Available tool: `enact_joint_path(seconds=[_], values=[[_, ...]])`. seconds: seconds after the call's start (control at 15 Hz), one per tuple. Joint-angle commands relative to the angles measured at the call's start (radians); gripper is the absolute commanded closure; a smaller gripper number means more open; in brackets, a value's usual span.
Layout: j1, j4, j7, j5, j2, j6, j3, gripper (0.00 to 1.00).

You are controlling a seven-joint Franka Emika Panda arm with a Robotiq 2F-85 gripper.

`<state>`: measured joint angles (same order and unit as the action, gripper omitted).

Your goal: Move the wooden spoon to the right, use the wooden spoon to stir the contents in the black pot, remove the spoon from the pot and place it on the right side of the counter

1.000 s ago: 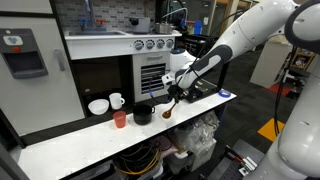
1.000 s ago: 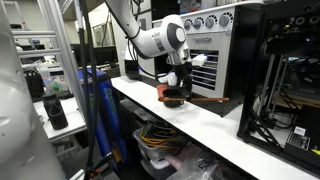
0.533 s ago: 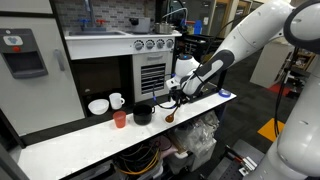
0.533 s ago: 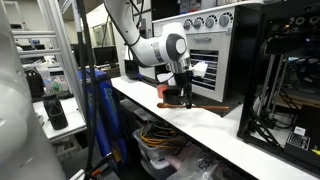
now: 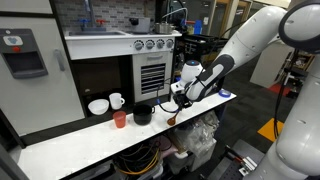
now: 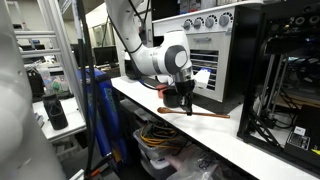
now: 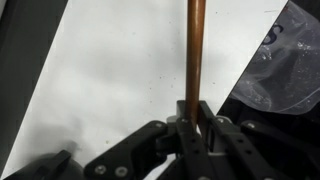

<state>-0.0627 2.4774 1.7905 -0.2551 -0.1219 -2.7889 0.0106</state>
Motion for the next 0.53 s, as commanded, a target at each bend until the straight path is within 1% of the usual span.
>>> enact_joint_path(seconds=[0.0, 0.47], values=[[-0.032, 0.007, 0.083, 0.056, -0.035, -0.071, -0.010, 0.97], [-0.061, -0.063, 0.172, 0.098, -0.098, -0.060, -0.022, 0.97]])
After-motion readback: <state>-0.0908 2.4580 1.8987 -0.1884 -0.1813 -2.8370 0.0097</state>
